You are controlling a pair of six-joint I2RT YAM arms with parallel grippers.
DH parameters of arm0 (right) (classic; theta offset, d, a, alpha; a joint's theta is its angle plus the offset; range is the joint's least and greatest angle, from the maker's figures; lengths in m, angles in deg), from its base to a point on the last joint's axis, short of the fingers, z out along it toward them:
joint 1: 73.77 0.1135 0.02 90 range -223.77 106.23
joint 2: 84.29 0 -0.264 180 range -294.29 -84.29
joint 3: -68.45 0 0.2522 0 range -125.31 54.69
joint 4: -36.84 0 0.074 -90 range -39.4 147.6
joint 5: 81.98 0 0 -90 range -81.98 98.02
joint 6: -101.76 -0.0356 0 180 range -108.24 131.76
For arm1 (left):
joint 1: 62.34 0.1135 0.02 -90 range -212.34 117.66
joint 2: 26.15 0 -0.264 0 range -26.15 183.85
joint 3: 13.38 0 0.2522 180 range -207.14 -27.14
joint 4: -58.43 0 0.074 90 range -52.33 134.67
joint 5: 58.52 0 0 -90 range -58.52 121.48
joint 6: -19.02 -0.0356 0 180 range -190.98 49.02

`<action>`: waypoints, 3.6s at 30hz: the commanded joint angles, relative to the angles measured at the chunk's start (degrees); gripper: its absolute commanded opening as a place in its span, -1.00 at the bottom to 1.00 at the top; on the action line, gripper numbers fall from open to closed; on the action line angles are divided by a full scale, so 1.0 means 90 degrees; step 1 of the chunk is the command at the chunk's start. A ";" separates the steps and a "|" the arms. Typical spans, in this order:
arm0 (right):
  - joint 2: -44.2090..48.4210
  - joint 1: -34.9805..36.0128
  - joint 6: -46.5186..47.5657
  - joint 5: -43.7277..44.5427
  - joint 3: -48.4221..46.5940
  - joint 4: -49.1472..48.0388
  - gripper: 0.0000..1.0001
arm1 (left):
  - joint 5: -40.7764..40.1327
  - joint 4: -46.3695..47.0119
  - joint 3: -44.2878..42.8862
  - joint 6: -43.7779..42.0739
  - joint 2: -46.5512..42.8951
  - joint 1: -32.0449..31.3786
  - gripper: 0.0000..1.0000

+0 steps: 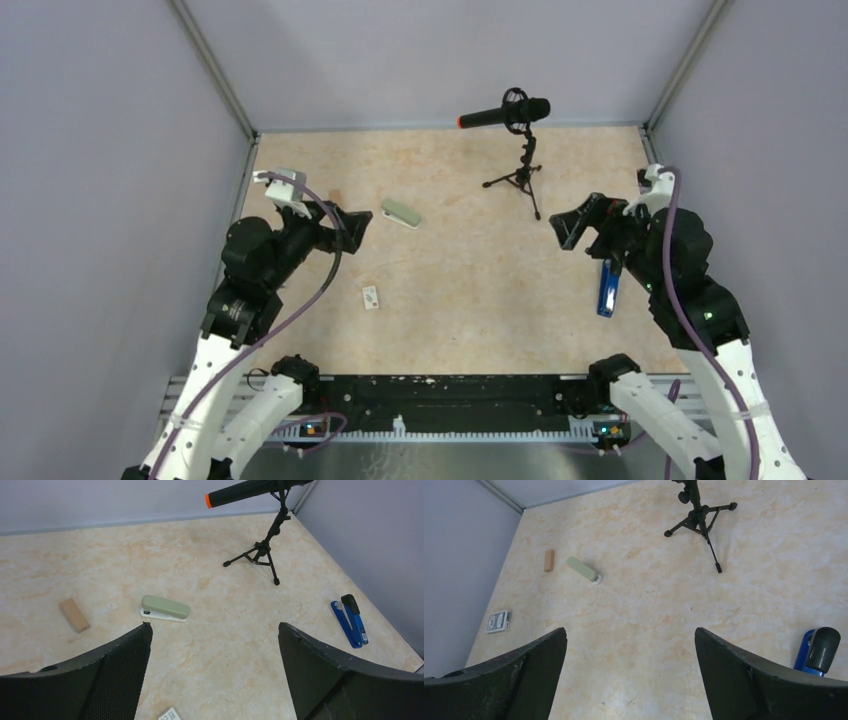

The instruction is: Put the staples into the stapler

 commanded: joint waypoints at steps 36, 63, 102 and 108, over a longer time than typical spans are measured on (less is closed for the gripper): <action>-0.5001 -0.2918 0.1364 0.1561 0.0589 -0.0492 0.46 | 0.0516 0.0488 0.1556 -0.0541 -0.0037 -0.0294 0.97; -0.3953 -0.1788 0.1896 -0.0020 0.0575 -0.0882 -0.76 | -0.0347 0.0194 0.1373 -0.0030 0.0060 -0.0419 0.92; -0.3204 0.3740 0.0850 -0.0374 0.0149 -0.3224 -0.99 | 0.3488 0.2864 0.1144 0.2474 0.2964 -0.0485 0.25; -0.3394 0.3757 0.0875 -0.0268 0.0033 -0.3155 -0.99 | 0.3619 0.2741 0.1076 0.2322 0.3270 -0.0526 0.19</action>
